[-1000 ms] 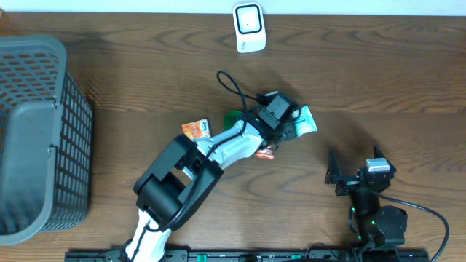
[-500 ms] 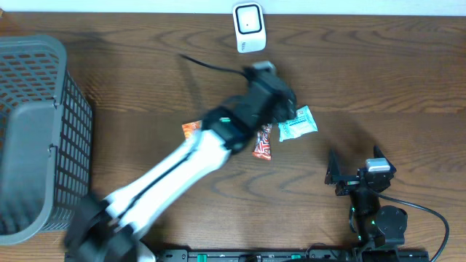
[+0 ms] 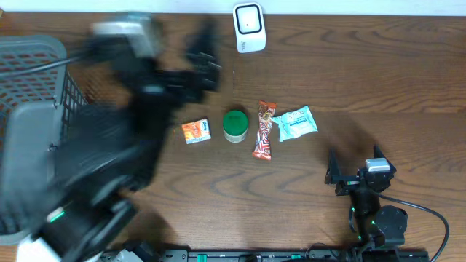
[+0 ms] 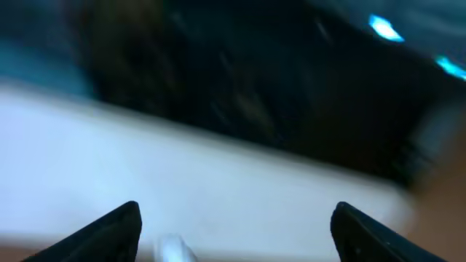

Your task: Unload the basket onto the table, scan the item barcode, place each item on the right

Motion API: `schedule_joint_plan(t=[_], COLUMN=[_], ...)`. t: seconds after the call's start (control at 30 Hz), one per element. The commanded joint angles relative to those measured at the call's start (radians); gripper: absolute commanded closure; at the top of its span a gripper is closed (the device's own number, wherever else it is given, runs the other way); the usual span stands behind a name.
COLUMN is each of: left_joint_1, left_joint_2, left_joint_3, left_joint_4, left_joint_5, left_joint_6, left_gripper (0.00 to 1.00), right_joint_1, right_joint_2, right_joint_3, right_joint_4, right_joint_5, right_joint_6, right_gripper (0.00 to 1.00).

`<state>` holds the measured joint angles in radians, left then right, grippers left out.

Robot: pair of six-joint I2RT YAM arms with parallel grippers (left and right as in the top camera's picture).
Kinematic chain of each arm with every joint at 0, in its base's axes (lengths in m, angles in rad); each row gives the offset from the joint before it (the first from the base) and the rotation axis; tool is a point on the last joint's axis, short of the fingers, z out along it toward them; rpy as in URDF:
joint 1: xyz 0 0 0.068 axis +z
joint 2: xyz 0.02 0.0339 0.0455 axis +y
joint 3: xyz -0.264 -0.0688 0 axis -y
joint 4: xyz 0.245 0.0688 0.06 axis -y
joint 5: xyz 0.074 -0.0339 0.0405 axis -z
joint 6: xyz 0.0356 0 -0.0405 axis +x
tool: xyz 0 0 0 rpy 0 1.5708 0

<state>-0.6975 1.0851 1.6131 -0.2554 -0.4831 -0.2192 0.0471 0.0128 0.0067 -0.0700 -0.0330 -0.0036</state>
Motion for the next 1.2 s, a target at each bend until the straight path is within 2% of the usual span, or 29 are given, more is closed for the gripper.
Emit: schedule_joint_plan(t=[0.0, 0.1, 0.13, 0.2, 0.4, 0.67, 0.8, 1.07, 1.17], left_joint_1=[0.014, 0.048, 0.060, 0.066, 0.093, 0.285, 0.329, 0.343, 0.370], left_joint_2=[0.026, 0.048, 0.040, 0.016, -0.074, -0.111, -0.122, -0.288, -0.311], left_joint_3=[0.115, 0.167, 0.167, 0.167, 0.161, 0.157, 0.151, -0.019, -0.031], left_joint_4=[0.086, 0.199, 0.245, 0.317, 0.302, 0.333, 0.331, 0.333, 0.402], left_joint_5=[-0.482, -0.591, -0.573, -0.614, -0.653, -0.752, -0.796, -0.808, -0.809], left_joint_6=[0.521, 0.814, 0.875, 0.882, 0.901, 0.869, 0.827, 0.770, 0.772], left_gripper=[0.16, 0.16, 0.16, 0.16, 0.16, 0.16, 0.16, 0.16, 0.16], right_joint_1=[0.015, 0.015, 0.015, 0.015, 0.015, 0.015, 0.015, 0.015, 0.015], right_joint_2=[-0.004, -0.004, -0.004, -0.004, -0.004, -0.004, -0.004, -0.004, -0.004], right_joint_3=[-0.001, -0.001, -0.001, -0.001, -0.001, -0.001, -0.001, -0.001, -0.001], right_joint_4=[-0.002, -0.002, -0.002, -0.002, -0.002, -0.002, -0.002, -0.002, -0.002], right_joint_5=[-0.001, -0.001, -0.001, -0.001, -0.001, -0.001, -0.001, -0.001, -0.001], right_joint_6=[0.014, 0.014, 0.014, 0.014, 0.014, 0.014, 0.014, 0.014, 0.014], right_gripper=[0.01, 0.01, 0.01, 0.01, 0.01, 0.01, 0.01, 0.01, 0.01])
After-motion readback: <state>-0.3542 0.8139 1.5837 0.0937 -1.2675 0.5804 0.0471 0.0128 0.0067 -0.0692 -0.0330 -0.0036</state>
